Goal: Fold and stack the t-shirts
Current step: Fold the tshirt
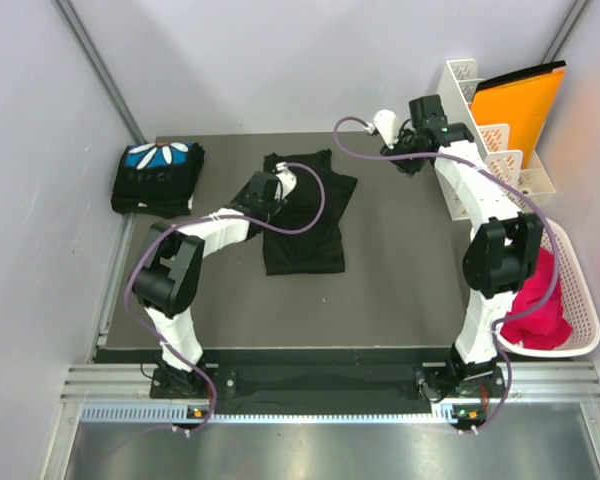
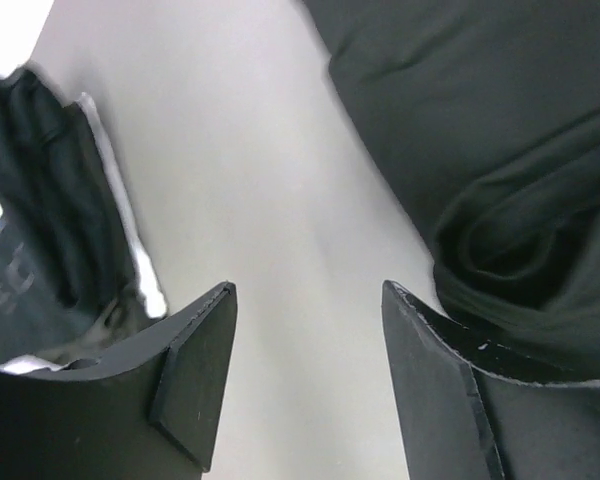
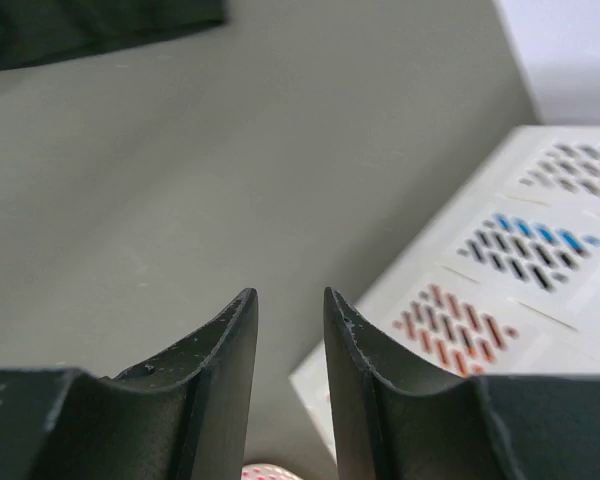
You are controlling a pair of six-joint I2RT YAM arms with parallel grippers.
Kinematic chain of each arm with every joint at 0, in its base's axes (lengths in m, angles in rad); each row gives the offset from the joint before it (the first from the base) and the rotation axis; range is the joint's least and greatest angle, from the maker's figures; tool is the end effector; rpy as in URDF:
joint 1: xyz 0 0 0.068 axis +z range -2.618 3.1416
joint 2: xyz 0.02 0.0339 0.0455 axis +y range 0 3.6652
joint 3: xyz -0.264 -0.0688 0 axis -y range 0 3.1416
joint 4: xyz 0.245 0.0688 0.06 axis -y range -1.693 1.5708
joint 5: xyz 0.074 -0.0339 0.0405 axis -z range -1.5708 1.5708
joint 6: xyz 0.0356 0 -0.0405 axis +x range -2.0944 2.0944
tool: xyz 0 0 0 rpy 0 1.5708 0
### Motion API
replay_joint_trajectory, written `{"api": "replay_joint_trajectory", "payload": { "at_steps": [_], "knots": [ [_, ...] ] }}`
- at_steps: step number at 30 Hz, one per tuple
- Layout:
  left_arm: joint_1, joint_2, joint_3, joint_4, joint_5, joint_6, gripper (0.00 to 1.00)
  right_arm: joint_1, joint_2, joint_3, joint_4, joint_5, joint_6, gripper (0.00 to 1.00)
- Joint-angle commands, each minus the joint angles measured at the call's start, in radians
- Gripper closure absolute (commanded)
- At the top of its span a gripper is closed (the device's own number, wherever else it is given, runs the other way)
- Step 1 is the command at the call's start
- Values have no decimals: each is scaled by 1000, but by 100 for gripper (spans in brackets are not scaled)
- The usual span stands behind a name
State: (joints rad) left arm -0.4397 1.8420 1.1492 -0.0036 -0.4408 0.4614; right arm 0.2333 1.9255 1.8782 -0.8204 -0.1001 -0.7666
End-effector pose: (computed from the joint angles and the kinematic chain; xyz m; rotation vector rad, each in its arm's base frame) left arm 0.3675 -0.1561 0.1894 0.7592 2.1044 0.5097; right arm 0.4175 0.1029 0.3259 -1.2069 2.1161 -0.1177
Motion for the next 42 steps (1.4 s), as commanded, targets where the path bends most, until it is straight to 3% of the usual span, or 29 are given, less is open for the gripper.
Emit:
{"api": "replay_joint_trajectory", "payload": {
  "at_steps": [1,3,5,7,13,14,20,26,32,42],
  "knots": [
    [16,-110,-12,11,215,26,34,21,-10,-22,-89,-159,-20,67],
    [24,-125,-8,-64,331,55,34,21,3,-11,-149,-246,-42,64],
    [47,-133,-10,-125,534,101,35,21,35,8,-187,-297,-45,60],
    [71,-129,1,-131,624,111,38,23,65,30,-241,-375,-62,60],
    [156,-63,138,-372,873,235,43,28,167,105,-377,-545,-112,55],
    [179,-31,203,-475,893,250,43,28,179,136,-397,-582,-109,55],
    [309,68,388,-664,1106,105,42,31,230,188,-323,-655,-16,54],
    [315,31,307,-644,1183,171,42,46,311,242,-203,-705,151,55],
    [315,66,357,-693,1228,181,43,87,412,314,-158,-685,176,56],
    [317,115,389,-615,1209,154,43,95,477,320,-92,-662,185,56]
  ]
}}
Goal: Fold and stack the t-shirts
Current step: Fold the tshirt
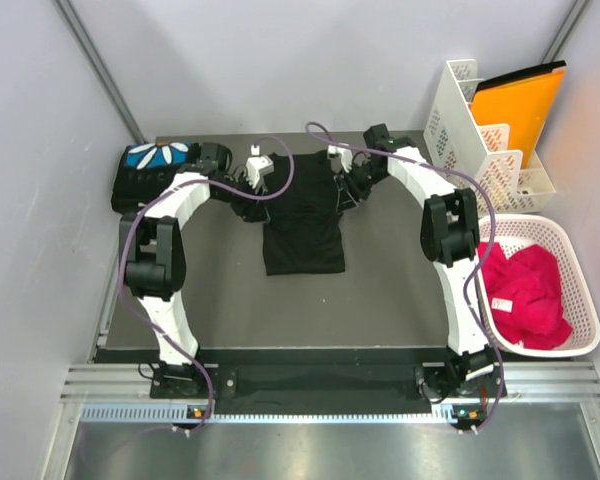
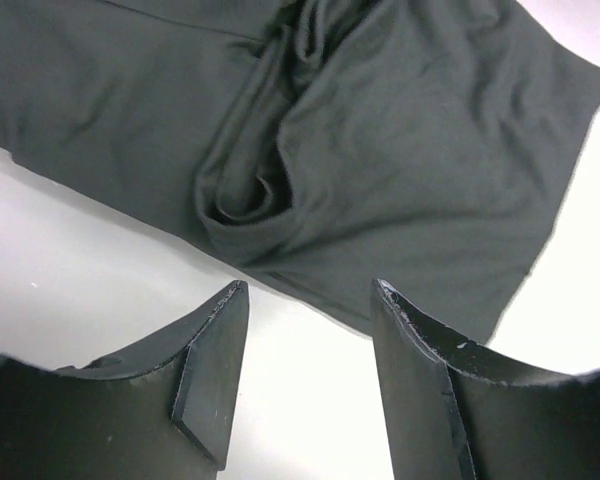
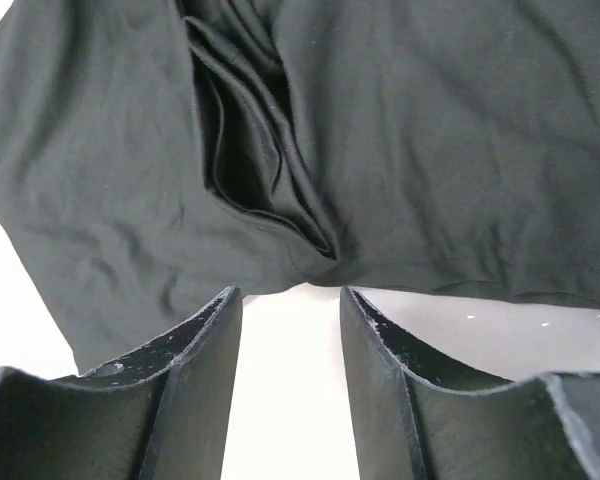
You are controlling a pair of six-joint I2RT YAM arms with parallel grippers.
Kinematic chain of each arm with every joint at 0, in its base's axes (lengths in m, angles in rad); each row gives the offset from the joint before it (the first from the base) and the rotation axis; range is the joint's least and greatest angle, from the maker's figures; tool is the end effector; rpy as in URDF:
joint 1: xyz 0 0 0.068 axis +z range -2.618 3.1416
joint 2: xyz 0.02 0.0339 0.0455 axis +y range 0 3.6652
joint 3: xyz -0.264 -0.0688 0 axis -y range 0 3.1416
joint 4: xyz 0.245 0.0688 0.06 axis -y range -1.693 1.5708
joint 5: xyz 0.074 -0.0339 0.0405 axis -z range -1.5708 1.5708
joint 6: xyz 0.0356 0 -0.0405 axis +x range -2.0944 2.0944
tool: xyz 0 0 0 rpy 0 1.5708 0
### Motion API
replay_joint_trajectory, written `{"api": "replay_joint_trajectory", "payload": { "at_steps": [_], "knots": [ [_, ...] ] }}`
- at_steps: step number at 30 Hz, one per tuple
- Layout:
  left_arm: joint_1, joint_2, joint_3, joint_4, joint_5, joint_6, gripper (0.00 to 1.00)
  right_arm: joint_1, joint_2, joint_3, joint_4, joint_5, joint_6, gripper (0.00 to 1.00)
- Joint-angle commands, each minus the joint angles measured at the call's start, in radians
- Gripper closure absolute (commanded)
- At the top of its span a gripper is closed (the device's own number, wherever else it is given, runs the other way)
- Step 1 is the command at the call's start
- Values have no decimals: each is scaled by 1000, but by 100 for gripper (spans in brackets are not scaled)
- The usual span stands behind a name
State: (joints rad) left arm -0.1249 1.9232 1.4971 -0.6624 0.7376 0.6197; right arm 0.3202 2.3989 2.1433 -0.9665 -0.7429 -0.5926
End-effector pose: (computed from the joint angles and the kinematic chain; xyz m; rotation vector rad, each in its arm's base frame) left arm 0.3994 -0.0743 0.2257 1.0866 2.1547 -0.7555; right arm 0.4679 0.1805 0.1940 -1.2826 2.2148 0.9243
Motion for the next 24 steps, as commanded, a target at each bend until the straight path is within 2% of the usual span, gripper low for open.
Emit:
{"api": "replay_joint_trajectory", "payload": {
  "at_steps": [1,12,24],
  "knots": [
    [2,39,54,46,37,-8,43,8,6,55,55,-19,11,56],
    [-1,120,110,86,11,-32,43,11,26,69,60,-26,13,56],
    [-1,132,109,101,17,-34,43,49,46,75,77,-16,25,57]
  ]
}}
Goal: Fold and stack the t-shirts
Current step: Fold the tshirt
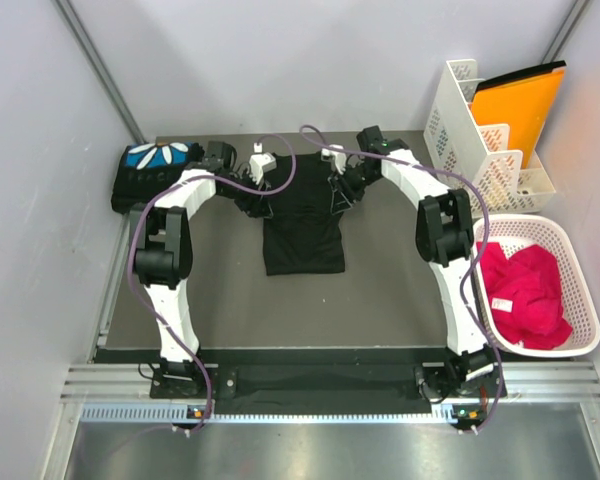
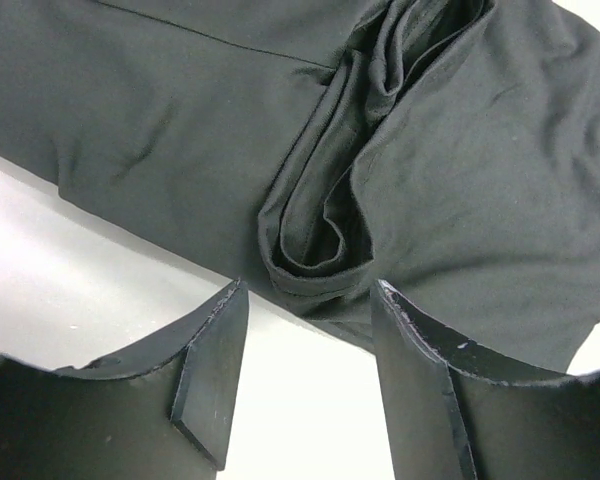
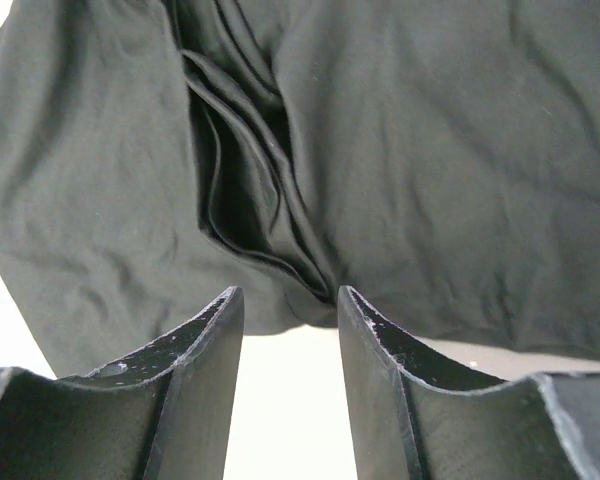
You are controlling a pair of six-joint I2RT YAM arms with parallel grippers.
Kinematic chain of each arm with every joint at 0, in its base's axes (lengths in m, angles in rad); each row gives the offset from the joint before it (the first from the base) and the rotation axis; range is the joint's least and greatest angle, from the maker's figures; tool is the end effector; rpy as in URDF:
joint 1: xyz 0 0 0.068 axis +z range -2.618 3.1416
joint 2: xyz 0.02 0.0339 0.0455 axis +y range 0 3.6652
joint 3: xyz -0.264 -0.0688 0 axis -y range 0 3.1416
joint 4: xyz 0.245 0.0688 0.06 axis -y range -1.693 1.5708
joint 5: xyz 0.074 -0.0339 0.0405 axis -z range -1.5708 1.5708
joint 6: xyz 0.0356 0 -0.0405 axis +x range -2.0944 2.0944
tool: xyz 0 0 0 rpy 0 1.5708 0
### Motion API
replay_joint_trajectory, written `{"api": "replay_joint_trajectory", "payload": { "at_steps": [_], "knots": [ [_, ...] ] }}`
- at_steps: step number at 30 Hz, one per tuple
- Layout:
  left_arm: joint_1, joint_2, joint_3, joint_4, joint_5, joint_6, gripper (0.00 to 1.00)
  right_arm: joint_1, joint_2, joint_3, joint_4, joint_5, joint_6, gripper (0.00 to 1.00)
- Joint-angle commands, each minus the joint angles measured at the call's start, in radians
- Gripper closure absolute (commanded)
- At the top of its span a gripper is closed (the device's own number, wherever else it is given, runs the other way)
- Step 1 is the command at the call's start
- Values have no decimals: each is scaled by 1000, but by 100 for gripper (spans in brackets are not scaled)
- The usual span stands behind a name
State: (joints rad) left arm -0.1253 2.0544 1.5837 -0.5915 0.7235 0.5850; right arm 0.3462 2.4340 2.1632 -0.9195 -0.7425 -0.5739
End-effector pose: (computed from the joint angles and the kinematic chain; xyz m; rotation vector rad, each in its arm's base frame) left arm 0.4310 -0.0780 0.2017 1.0534 2.1630 -0.7404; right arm 0.4715 0.1957 0.1843 -1.2967 2.1886 0.9257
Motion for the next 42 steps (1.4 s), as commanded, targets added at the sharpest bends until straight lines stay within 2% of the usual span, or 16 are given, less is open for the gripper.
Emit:
{"api": "replay_joint_trajectory", "payload": {
  "at_steps": [1,7,11,26,31,42],
  "knots": [
    [0,1,18,30,33,1,43,27,11,55,30,-14,5,57],
    [-2,-2,9,33,44,3,45,31,8,55,30,-6,3,58],
    [0,-2,4,22,54,16,41,34,4,49,28,0,-1,58],
    [0,-2,9,-7,66,53,39,36,-3,41,18,18,-20,56],
    [-2,9,35,-68,116,88,38,36,-13,26,2,12,-37,56],
    [-10,78,84,-123,54,159,39,40,-4,18,4,28,-57,55]
  ]
}}
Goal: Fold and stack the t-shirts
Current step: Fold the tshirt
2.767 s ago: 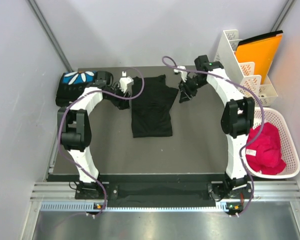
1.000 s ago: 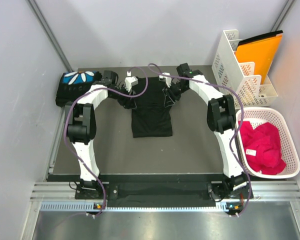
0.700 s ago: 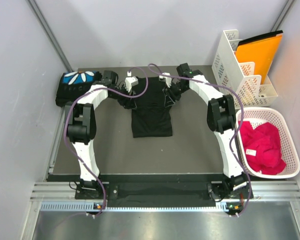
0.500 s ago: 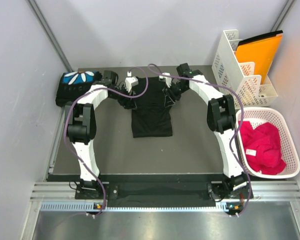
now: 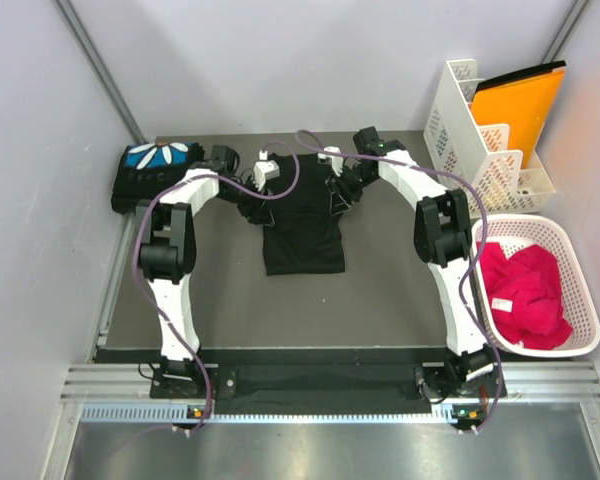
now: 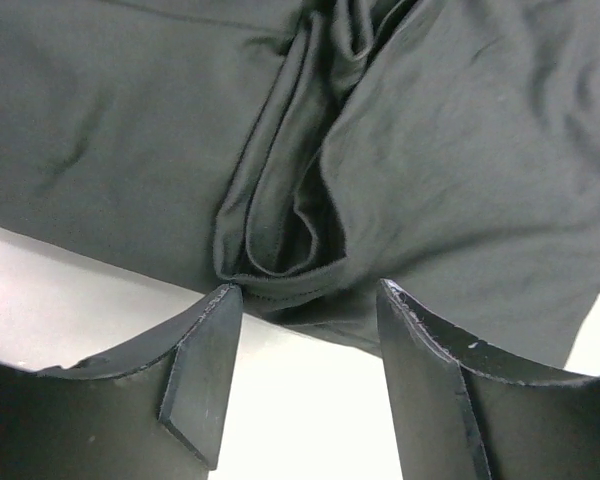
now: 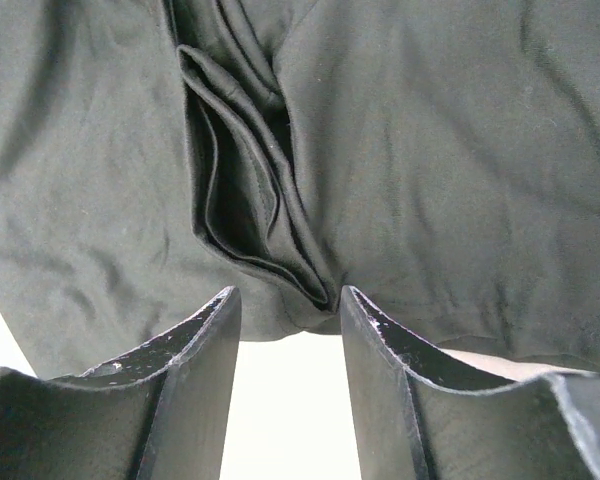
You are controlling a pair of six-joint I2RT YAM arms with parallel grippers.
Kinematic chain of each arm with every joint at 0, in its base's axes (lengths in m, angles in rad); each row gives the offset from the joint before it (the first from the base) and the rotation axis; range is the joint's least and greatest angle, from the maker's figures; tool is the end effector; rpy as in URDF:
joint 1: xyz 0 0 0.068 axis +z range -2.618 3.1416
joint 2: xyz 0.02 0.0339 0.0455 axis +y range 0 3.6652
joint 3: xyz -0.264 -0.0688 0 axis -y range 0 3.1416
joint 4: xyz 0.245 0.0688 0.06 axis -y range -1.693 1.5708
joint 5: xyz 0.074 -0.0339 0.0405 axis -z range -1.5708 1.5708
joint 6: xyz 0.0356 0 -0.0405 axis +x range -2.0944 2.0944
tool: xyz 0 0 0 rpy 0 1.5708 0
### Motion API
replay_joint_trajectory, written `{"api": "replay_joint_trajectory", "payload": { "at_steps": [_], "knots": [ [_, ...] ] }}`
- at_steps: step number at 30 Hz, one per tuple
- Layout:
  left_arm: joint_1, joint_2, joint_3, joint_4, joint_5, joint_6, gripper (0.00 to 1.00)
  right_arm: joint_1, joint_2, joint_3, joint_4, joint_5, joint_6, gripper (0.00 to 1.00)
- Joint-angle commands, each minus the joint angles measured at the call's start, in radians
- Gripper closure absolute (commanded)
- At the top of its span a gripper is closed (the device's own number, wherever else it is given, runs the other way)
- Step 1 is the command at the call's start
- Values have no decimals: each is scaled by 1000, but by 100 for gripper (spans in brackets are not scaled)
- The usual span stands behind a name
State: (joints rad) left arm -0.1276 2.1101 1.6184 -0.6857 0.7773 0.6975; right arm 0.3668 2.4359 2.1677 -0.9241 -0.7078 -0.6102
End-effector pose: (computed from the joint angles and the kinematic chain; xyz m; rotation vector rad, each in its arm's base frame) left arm 0.4312 -0.0805 0.1855 1.1587 2.1518 -0.8208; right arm 0.4682 0.2047 0.1838 -1.3575 2.1694 0.8768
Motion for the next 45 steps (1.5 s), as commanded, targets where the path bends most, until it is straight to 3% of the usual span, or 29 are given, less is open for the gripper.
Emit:
{"api": "replay_joint_trajectory", "payload": {
  "at_steps": [1,4,6,8,13,45],
  "knots": [
    [-9,25,46,-23,-6,46,40,17,-3,14,11,-5,-19,55],
    [-12,28,43,8,-24,36,43,18,-3,14,18,4,-19,57],
    [-14,30,41,35,-26,27,48,17,0,17,19,7,-16,64],
    [-15,28,35,51,-24,4,56,18,2,15,24,10,-11,80],
    [-20,21,21,94,-21,-30,94,23,2,17,31,24,-10,97],
    [-3,-25,37,95,-19,-30,99,21,-97,-19,97,180,-51,100]
  ]
}}
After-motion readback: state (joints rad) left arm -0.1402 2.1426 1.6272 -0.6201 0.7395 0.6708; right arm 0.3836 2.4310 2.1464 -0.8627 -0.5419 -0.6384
